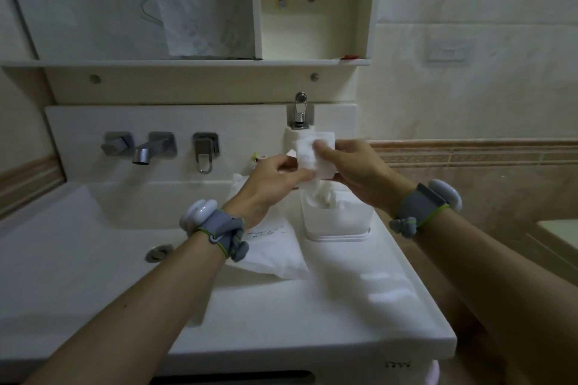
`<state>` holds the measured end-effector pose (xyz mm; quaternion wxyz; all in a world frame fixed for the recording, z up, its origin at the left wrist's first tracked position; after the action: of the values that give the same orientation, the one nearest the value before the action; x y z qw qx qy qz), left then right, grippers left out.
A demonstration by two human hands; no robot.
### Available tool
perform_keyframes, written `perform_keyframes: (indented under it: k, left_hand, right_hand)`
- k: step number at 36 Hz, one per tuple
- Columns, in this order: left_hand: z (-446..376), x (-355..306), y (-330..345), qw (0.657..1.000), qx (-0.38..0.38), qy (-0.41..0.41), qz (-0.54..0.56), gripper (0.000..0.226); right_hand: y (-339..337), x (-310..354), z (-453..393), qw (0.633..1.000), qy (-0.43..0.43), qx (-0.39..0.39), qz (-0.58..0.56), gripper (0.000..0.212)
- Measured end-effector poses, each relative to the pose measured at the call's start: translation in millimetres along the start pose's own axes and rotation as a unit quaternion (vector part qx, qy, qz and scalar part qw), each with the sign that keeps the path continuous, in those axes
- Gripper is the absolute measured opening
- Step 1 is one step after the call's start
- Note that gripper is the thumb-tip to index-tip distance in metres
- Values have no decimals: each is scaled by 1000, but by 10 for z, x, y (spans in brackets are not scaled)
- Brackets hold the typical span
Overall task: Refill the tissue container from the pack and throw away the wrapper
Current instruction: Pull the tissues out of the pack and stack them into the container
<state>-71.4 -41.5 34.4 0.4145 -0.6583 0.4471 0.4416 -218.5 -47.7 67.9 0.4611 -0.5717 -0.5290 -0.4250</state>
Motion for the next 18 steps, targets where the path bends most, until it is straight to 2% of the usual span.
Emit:
perform_keyframes:
  k: [2, 5, 6, 8, 11, 14, 18]
  left_hand:
    - [-29, 1, -27, 1000, -9, 0, -6, 39]
    - [-91, 9, -110, 997, -71, 12, -31, 28]
    - [-109, 13, -151, 994, -98, 21, -34, 23]
    - [-143, 18, -213, 989, -136, 43, -45, 16]
    - [-178, 17, -242, 972, -143, 98, -157, 19]
    - [-177, 10, -187, 949, -118, 149, -251, 23]
    - [-181, 35, -96, 934, -89, 171, -300, 23]
  right_hand:
    - [-69, 36, -45, 998, 12, -47, -43, 28]
    - [-203, 41, -163, 989, 34, -111, -88, 35]
    - [-244, 27, -195, 990, 30, -124, -54, 34]
    - [-321, -50, -305, 986, -2, -136, 100, 32]
    - [-311, -136, -398, 934, -64, -125, 328, 38]
    - [-174, -205, -445, 897, -94, -94, 422, 42]
    - [68, -232, -487, 851, -135, -56, 504, 37]
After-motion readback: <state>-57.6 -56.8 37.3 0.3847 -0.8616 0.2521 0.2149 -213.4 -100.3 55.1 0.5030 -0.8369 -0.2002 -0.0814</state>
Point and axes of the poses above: each hand's wrist, its own z-axis away from the middle knuckle, its own y-axis out of the palm, x = y × z, the point moved 5 cm from there along -z, towards the middle knuckle, and after that the axes turned 11 degrees about -x, right-handed, at the moved point
